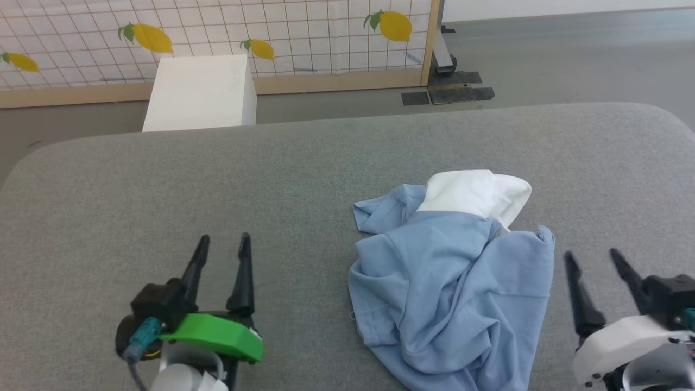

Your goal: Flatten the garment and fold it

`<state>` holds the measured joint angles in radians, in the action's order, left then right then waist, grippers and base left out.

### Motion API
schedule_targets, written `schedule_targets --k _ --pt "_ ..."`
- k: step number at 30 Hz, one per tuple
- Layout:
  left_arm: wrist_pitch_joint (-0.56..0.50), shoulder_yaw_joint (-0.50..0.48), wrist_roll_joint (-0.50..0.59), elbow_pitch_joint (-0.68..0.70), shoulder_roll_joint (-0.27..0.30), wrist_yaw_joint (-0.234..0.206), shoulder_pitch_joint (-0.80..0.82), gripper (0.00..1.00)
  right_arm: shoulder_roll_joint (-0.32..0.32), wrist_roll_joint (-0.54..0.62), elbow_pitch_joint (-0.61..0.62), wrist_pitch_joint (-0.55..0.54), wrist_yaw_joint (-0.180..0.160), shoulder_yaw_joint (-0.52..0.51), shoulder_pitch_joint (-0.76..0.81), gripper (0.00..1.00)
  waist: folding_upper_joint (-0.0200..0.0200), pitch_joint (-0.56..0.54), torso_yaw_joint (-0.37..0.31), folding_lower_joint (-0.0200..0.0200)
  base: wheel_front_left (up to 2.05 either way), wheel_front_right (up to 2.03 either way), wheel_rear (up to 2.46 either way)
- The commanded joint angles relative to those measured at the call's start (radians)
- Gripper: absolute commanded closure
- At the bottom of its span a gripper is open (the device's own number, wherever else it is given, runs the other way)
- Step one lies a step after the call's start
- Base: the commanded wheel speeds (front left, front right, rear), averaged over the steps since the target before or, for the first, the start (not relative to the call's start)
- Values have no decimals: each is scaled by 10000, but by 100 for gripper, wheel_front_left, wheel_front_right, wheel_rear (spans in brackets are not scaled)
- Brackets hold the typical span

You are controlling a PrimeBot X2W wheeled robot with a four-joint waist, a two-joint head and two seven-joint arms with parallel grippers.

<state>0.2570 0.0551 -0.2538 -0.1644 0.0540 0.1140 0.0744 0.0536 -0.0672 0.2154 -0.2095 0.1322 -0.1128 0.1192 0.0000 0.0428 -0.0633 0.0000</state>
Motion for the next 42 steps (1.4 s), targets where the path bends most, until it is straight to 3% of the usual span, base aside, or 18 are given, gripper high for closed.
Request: schedule_targets --k 1,6,11,17,22,23,24,25,30,33,38,42 --pt "47 265 30 -73 -36 81 208 0 -25 21 -232 498 -15 -131 -204 0 0 104 -26 0 0 0 0" --pt "47 1753 -88 -575 -36 130 1140 0 -30 -133 -948 1962 -15 -179 -675 0 0 373 -185 0 0 0 0" --pt "-522 3121 -501 -1643 -37 132 2182 0 -32 -155 -1564 2672 -15 145 -1124 0 0 605 -541 0 0 0 0" --pt "-2397 4034 -1371 -2845 -37 -223 3170 0 -32 -119 -2050 2957 -15 542 -1432 0 0 827 -1040 0 0 0 0" --pt "-4547 4346 -1832 -3578 -37 -705 3602 0 -33 -180 -2296 3057 -15 661 -1489 0 0 907 -1297 0 0 0 0" --pt "-4896 4387 -1905 -3627 -37 -718 3621 5 -33 -191 -2318 3067 -15 674 -1484 0 0 905 -1322 0 0 0 0" --pt "-5240 4429 -1987 -3609 -37 -710 3634 59 -33 -198 -2340 3077 -15 680 -1478 0 0 902 -1342 0 0 0 0" --pt "-5449 4447 -2051 -3554 -37 -703 3632 100 -33 -204 -2366 3092 -15 673 -1476 0 0 901 -1349 0 0 0 0" --pt "-6046 4561 -2153 -2974 121 -735 3438 100 -33 -222 -2467 3120 -15 637 -1472 0 0 832 -1215 0 0 0 0" --pt "-5636 4402 -2050 -2433 287 -987 3276 100 -33 -223 -2495 3097 -15 656 -1486 0 0 762 -1055 0 0 0 0" --pt "-3981 3407 -1972 -1345 549 -1968 2784 100 -33 -252 -2457 3075 -15 627 -1469 0 0 665 -678 0 0 0 0" --pt "-3284 2538 -2102 -593 916 -2690 2045 100 -33 -235 -2456 3051 -15 649 -1456 0 0 598 -390 0 0 0 0"
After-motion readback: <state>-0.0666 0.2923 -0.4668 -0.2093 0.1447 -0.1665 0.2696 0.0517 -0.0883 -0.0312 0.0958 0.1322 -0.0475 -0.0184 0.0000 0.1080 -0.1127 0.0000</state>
